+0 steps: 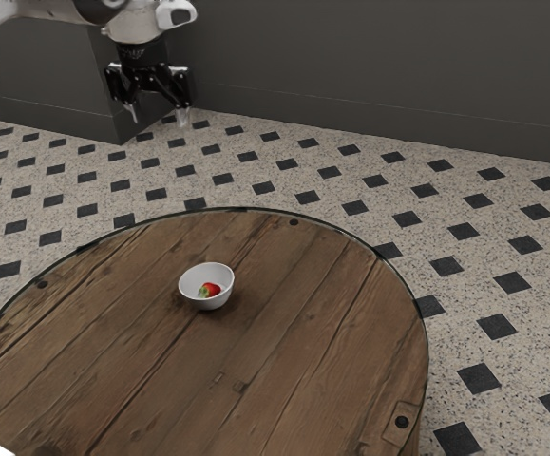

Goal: Take strawberry from the bowl

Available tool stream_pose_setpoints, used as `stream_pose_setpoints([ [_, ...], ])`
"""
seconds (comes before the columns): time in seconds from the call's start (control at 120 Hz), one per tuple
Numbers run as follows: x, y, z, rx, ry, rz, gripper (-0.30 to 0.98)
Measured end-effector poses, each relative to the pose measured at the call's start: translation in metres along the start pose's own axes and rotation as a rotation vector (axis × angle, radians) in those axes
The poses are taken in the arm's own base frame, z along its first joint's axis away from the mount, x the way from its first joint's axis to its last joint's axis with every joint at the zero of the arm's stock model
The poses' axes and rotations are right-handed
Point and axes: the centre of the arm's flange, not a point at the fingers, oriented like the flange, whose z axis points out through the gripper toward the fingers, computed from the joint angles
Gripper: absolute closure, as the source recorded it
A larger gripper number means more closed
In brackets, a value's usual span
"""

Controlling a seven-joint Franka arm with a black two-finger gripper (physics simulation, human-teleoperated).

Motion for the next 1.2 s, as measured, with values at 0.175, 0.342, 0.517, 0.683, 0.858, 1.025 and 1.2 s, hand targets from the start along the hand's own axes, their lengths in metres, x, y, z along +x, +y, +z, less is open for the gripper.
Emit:
stream_pose_setpoints([
  [0.175,0.0,-0.002,0.014,0.006,-0.063,0.057,0.05],
  [0.342,0.041,0.028,0.12,0.047,-0.105,0.121,0.02],
  [0.517,0.066,0.044,0.213,0.075,-0.111,0.172,0.01],
  [0.683,0.063,0.054,0.259,0.046,-0.136,0.271,0.01],
  [0.858,0.051,0.046,0.301,0.038,-0.201,0.374,0.0],
  [1.025,0.04,0.032,0.33,0.03,-0.252,0.459,0.14],
  [1.2,0.038,0.03,0.329,0.016,-0.251,0.536,0.31],
])
